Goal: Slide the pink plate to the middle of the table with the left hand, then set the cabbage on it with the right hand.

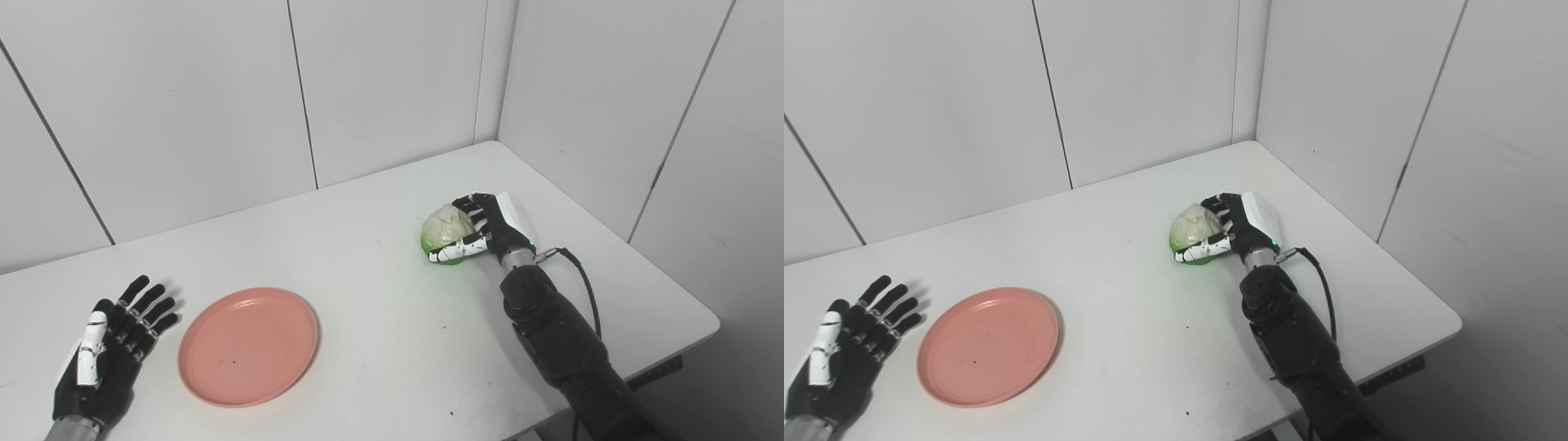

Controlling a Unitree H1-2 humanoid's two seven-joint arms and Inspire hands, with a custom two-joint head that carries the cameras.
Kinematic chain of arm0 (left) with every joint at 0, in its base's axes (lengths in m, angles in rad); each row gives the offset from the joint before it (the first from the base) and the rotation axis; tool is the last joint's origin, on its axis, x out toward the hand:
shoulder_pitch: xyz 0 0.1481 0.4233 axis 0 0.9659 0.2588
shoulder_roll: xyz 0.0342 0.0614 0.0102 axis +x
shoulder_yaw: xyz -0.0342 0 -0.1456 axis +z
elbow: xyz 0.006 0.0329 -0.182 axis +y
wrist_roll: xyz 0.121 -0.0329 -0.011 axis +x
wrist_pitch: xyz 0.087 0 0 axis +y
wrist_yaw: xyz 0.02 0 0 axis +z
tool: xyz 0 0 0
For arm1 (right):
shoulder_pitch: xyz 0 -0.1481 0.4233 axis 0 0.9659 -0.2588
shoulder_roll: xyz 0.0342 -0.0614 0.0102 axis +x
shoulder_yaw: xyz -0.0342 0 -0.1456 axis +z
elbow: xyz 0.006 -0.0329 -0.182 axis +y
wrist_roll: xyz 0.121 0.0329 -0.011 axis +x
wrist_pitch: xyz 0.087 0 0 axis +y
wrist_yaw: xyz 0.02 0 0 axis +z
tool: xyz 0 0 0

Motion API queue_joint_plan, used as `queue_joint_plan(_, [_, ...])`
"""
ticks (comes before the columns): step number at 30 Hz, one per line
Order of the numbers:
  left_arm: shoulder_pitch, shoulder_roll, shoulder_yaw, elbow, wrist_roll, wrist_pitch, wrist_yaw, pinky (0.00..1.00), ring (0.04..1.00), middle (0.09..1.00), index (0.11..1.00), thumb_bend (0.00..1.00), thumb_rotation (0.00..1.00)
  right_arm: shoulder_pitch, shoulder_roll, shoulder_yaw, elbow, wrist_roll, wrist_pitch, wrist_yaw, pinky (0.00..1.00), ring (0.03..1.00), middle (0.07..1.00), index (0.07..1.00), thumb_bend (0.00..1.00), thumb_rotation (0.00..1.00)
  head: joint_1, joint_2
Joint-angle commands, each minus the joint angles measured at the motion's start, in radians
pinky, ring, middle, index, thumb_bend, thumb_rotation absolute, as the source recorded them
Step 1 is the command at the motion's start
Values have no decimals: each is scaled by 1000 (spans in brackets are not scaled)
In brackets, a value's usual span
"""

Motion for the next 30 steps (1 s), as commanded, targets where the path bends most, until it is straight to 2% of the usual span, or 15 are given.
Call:
queue_joint_plan(1, [58,-5,-15,31,20,95,26,853,869,895,887,465,999,-33,-10,-13,-59,-8,10,-14,403,464,493,494,524,67,1,-1])
queue_joint_plan(5, [66,-12,-20,7,21,103,38,855,873,898,886,463,1000,-28,-7,-8,-136,-13,32,5,382,444,458,512,528,5,17,-1])
queue_joint_plan(17, [91,-41,-55,-70,37,127,88,864,884,905,895,477,1000,-44,24,30,-330,-32,56,55,374,443,469,503,529,0,87,-4])
queue_joint_plan(21, [98,-56,-68,-93,43,133,108,874,890,908,899,483,1000,-52,38,44,-373,-31,59,81,388,450,476,496,530,0,133,-3])
queue_joint_plan(25, [107,-79,-87,-130,60,147,143,880,890,907,898,477,1000,-63,51,62,-417,-30,76,123,399,458,482,490,530,0,215,4])
queue_joint_plan(27, [110,-87,-94,-149,66,160,160,879,889,905,898,470,1000,-70,62,73,-427,-33,72,137,399,459,480,492,530,0,215,4])
queue_joint_plan(28, [113,-95,-99,-167,74,174,176,879,889,905,898,467,1000,-74,70,81,-432,-32,67,144,396,458,478,494,530,0,255,6])
queue_joint_plan(30, [118,-112,-106,-196,87,199,205,879,887,905,902,461,1000,-83,85,96,-431,-31,44,150,378,448,475,498,530,0,283,6])
